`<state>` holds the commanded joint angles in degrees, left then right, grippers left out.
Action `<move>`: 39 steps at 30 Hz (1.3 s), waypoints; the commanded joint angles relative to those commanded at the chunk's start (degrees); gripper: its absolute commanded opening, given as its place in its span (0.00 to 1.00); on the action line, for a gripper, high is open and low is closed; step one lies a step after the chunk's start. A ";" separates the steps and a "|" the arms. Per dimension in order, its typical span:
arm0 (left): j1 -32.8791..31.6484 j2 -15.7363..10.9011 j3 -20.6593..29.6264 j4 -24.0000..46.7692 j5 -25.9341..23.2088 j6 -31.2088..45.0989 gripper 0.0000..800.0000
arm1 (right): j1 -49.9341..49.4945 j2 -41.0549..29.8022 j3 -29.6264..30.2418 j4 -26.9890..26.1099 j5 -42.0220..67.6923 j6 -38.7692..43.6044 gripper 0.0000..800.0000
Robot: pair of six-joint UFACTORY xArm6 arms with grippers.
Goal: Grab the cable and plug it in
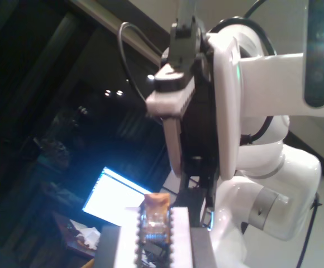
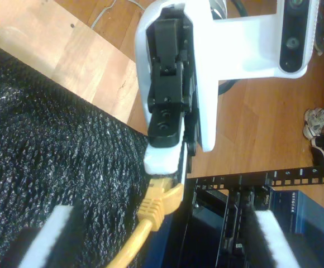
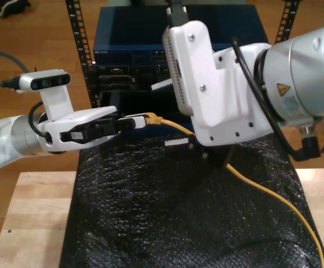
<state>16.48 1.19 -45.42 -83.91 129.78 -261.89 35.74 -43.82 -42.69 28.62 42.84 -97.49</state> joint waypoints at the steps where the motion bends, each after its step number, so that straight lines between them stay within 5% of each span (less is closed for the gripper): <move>1: 0.00 0.18 0.00 0.00 0.09 -0.18 0.00 | 0.00 -0.09 0.00 0.00 0.00 0.00 0.79; 8: 0.00 1.05 0.18 -0.09 0.35 -3.34 0.00 | 0.18 -0.09 0.09 0.00 0.00 0.00 0.71; 39: -0.09 1.67 0.62 -1.14 5.19 -4.48 0.00 | 2.02 -0.26 -0.62 1.32 -0.44 0.00 0.68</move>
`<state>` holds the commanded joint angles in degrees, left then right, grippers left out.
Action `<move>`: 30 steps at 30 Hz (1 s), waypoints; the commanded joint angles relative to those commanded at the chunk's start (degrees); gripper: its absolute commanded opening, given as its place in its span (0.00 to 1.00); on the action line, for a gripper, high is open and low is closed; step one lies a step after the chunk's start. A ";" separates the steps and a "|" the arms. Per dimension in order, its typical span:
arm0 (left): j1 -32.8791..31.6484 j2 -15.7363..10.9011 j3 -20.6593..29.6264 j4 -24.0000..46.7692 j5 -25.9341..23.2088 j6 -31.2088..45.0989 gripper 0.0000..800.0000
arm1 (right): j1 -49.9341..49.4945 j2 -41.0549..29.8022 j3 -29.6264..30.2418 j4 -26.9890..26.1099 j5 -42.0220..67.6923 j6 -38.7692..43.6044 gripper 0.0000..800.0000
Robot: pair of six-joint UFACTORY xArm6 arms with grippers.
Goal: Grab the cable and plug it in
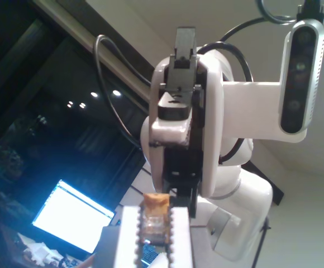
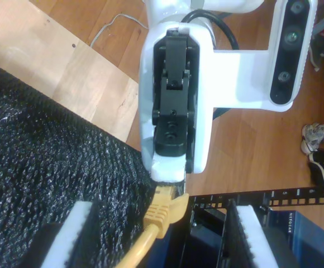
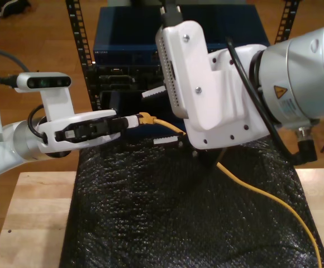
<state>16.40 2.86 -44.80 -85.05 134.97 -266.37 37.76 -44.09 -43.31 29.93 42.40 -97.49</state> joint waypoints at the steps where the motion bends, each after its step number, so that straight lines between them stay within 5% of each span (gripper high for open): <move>1: 0.00 0.00 0.09 0.09 0.00 0.00 0.00 | 0.00 0.00 -0.09 0.00 0.00 0.00 0.68; 17: -0.09 -0.09 0.09 -0.53 0.70 -0.26 0.00 | 0.09 0.26 -0.44 0.44 -0.18 0.00 0.50; 30: -0.09 -0.09 0.00 -0.53 1.41 -0.44 0.00 | 0.35 0.62 -0.18 0.79 -1.85 0.00 0.45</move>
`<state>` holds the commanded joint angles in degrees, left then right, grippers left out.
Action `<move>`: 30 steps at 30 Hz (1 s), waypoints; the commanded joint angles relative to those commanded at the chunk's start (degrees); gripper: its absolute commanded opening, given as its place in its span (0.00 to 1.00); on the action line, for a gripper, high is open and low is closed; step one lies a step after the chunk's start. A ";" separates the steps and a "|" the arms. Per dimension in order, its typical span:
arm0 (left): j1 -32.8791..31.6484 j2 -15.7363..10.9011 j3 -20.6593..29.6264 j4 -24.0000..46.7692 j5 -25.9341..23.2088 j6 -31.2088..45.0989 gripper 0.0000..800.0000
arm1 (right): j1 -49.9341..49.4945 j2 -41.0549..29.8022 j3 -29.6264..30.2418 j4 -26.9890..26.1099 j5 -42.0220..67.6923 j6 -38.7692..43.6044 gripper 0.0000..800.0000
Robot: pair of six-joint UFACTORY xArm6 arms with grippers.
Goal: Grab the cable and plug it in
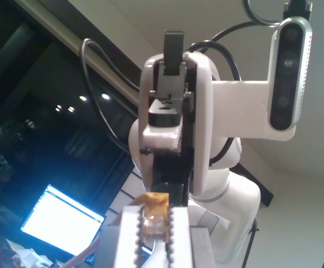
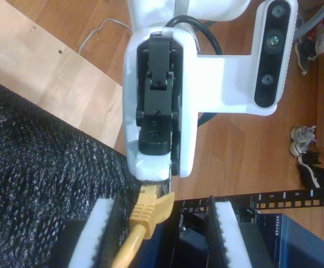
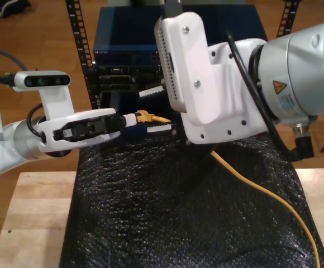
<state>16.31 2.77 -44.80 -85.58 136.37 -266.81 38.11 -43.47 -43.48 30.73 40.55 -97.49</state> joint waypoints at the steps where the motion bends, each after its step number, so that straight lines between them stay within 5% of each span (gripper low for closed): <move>1: 0.00 0.00 0.09 0.00 0.18 0.00 0.00 | 0.00 0.00 0.00 0.00 -0.18 0.00 0.44; 30: 0.09 0.00 0.00 -1.76 0.53 -1.58 0.00 | 0.70 -0.09 0.62 0.00 -1.76 0.18 0.34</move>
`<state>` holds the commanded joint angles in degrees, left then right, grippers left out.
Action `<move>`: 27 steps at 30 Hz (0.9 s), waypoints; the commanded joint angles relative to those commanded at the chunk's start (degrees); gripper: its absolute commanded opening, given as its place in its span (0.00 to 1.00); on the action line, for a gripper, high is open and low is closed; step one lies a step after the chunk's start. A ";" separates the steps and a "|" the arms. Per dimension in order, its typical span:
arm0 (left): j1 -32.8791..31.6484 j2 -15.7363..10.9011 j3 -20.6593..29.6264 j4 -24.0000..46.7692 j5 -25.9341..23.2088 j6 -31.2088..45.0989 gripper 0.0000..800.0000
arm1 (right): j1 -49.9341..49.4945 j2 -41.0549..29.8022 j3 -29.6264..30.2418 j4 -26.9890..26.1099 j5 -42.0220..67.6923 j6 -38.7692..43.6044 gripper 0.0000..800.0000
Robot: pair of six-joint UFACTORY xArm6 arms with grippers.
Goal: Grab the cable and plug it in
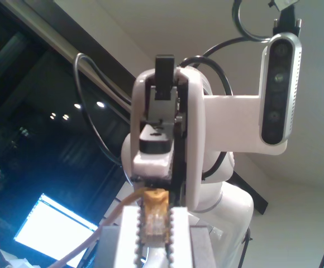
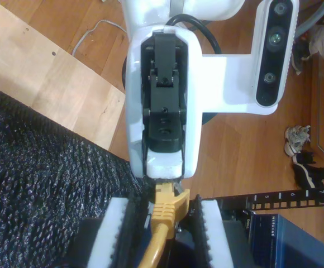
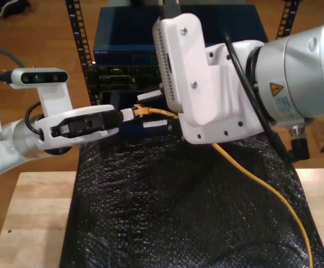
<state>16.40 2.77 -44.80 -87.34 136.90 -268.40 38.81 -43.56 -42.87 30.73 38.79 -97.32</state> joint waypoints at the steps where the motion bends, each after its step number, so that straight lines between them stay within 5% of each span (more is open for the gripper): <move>1: 0.00 0.00 0.00 0.00 0.00 0.00 0.00 | 0.00 0.00 0.00 0.00 0.00 0.00 0.33; 27: 0.00 0.00 0.09 0.00 0.00 -0.09 0.00 | 0.09 0.00 0.00 0.00 0.00 0.00 0.25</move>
<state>16.40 2.77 -44.71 -87.34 136.90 -268.48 38.90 -43.56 -42.87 30.73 38.79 -97.32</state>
